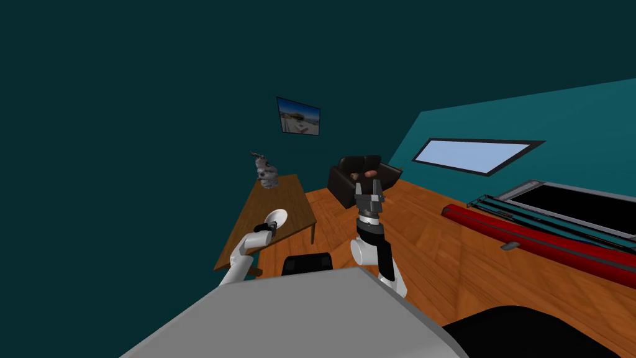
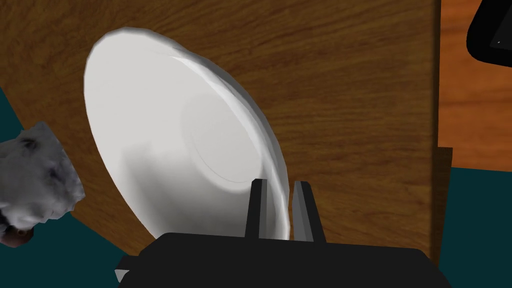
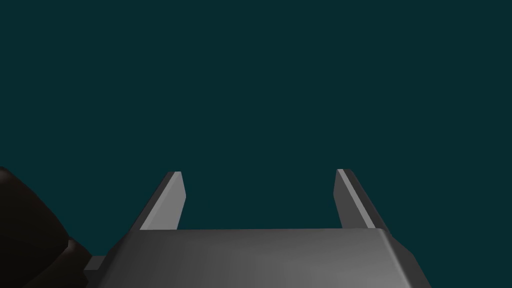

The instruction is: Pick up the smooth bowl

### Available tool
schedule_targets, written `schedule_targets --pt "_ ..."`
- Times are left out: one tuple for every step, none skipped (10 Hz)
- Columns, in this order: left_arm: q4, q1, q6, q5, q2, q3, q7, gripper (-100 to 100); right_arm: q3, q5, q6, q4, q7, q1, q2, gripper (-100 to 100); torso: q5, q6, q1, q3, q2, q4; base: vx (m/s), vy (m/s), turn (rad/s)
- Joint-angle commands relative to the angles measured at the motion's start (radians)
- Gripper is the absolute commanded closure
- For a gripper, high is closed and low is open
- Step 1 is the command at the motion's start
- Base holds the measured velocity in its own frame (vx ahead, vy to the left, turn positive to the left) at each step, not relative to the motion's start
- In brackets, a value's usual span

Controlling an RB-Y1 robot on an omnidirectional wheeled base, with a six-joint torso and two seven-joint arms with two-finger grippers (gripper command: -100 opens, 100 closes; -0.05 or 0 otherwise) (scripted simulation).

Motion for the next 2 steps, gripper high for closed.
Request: schedule_targets --pt "0.000 0.000 0.000 0.000 0.000 0.000 0.000 100 0.000 0.000 0.000 0.000 0.000 0.000 0.000 0 0.000 0.000 0.000 0.000 0.000 0.000 0.012 0.000 0.009" --pt "-0.003 0.002 0.003 0.000 0.000 -0.001 0.000 0 0.000 0.000 0.000 0.000 0.000 0.000 0.000 0 0.000 0.000 0.000 0.000 0.000 0.000 0.000 0.000 0.000"
